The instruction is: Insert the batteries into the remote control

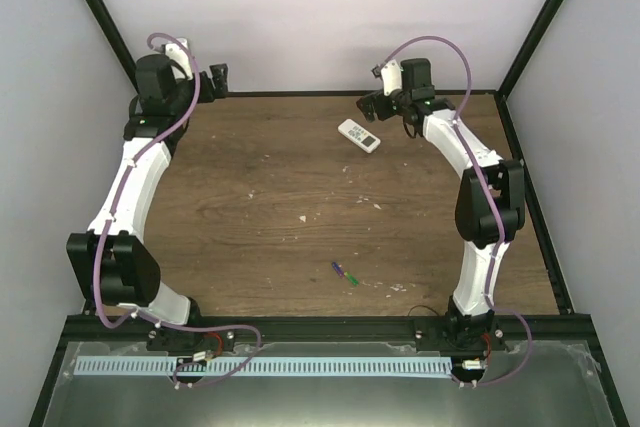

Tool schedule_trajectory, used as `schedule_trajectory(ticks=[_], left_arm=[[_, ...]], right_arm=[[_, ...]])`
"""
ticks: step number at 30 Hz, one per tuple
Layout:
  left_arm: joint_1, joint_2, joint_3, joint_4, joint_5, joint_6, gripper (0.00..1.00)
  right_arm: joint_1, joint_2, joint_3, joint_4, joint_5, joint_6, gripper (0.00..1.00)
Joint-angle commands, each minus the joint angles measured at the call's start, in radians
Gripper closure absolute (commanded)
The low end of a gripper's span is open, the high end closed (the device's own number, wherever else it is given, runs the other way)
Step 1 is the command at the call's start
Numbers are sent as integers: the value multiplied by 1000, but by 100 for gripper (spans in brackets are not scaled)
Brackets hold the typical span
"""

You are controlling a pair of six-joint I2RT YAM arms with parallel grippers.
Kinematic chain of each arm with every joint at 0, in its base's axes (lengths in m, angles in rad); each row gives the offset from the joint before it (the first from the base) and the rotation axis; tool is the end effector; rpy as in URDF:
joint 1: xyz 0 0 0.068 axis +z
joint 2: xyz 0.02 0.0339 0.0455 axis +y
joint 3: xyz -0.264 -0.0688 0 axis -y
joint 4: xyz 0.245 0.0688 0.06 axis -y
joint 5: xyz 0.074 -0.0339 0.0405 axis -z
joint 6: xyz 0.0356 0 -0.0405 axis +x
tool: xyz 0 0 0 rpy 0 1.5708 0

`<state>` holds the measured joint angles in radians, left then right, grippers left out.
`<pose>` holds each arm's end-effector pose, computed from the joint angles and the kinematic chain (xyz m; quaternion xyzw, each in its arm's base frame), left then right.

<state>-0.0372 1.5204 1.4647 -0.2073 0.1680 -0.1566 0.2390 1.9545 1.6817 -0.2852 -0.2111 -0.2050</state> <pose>0.3595 -0.0193 0.3951 0.0038 0.7926 -0.1249 0.5969 0.4483 0.1169 0.2925 -0.2413 0.8370 0.1003 0.4807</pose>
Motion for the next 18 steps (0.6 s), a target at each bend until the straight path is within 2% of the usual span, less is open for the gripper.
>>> schedule_trajectory(ticks=[1, 4, 7, 10, 12, 18], left_arm=[[0, -32, -8, 49, -13, 18, 0], [3, -31, -16, 63, -14, 14, 0], [32, -25, -21, 76, -4, -39, 0], [105, -12, -42, 123, 140, -123, 0], [147, 10, -39, 144, 231, -171, 0], [156, 60, 4, 63, 280, -80, 0]], right_arm=[[3, -22, 9, 8, 21, -7, 0], [2, -22, 15, 11, 26, 8, 0], [3, -18, 39, 7, 102, 64, 0], [-5, -8, 86, -14, 158, 124, 0], [-13, 5, 111, -31, 124, 131, 0], [-11, 94, 146, -94, 38, 84, 0]])
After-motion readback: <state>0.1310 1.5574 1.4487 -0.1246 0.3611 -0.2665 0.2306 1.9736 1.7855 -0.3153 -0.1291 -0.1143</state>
